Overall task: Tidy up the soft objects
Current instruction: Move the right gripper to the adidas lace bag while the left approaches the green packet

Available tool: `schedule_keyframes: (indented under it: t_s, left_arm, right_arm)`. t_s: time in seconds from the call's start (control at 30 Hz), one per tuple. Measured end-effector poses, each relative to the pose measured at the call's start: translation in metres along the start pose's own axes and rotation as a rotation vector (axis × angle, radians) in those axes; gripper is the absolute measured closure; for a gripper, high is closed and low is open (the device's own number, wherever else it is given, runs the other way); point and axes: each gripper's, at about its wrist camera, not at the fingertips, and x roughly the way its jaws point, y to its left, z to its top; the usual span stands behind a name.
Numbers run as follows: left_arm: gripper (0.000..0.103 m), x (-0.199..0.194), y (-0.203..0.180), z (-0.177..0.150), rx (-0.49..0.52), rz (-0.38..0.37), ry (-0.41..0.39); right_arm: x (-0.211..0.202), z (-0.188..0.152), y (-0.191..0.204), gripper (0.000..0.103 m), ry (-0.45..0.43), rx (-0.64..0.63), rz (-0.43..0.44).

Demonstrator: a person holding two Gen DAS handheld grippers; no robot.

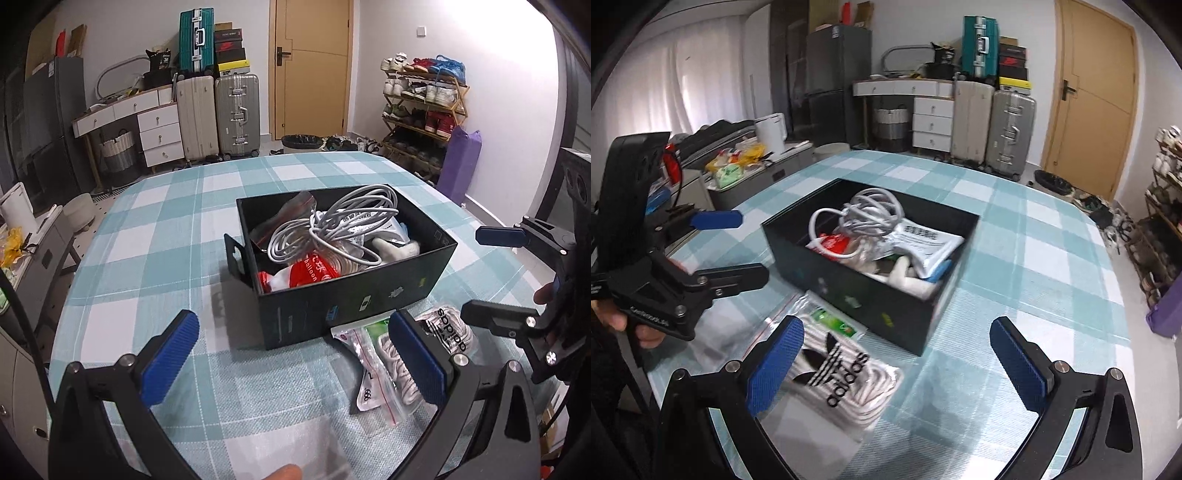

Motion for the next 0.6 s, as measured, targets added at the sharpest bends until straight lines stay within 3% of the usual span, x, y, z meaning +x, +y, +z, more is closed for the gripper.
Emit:
schedule_keyframes:
  t_s: [0.3,0.6]
  left_arm:
    - [0.000,-0.003,0.003,-0.012,-0.016,0.010,-0.020]
    - [0.000,-0.006,0.006,-0.020,-0.039,0.028,-0.043]
  right_arm:
    - [-0.006,0.000,0.010,0.001,-0.005,-0.070,0.044]
    - [0.002,-0.004,0.025,0.001,0.036,-0.145,0.145]
